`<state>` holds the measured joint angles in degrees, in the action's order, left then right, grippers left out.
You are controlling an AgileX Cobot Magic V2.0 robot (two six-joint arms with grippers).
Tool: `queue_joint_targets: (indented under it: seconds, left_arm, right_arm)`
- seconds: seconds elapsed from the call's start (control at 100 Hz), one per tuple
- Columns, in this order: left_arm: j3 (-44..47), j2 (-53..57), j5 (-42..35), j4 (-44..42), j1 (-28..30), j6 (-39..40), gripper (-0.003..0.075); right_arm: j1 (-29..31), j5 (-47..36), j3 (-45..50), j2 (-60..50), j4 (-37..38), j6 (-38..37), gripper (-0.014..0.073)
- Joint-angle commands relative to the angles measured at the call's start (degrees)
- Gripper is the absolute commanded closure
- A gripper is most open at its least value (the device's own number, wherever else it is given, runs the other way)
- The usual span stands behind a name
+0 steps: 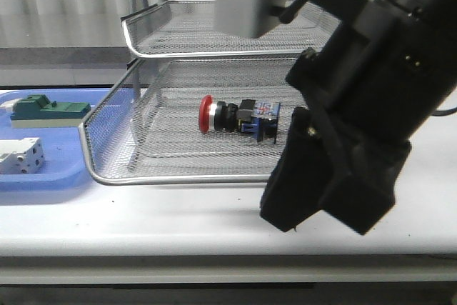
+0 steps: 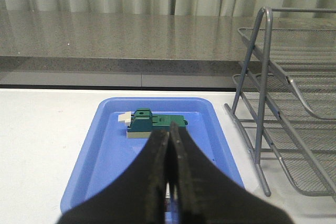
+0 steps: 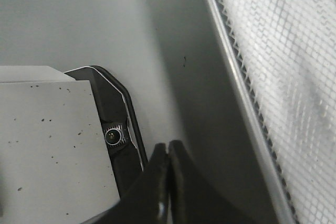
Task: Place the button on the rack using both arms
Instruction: 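Push the middle wire tray back into the rack with the right gripper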
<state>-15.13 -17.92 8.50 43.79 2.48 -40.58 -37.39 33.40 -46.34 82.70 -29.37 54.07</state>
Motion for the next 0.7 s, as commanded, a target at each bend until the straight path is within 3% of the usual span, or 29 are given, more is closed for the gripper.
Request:
queue_joint_targets:
  seconds: [0.0, 0.43, 0.69]
  left_arm:
    - [-1.58, -0.31, -3.08, 1.05, 0.06, 0.54, 0.0740]
    - [-1.58, -0.31, -3.08, 1.05, 0.06, 0.54, 0.0740]
    - [-1.58, -0.31, -3.08, 1.05, 0.06, 0.54, 0.0740]
  right_arm:
    - [-0.33, -3.70, -1.66, -0.10, 0.20, 0.68, 0.0662]
    - [0.66, -11.82, -4.05, 5.64, 4.64, 0.62, 0.0662]
    - [6.28, -11.39, -11.10, 10.08, 6.47, 0.62, 0.0662]
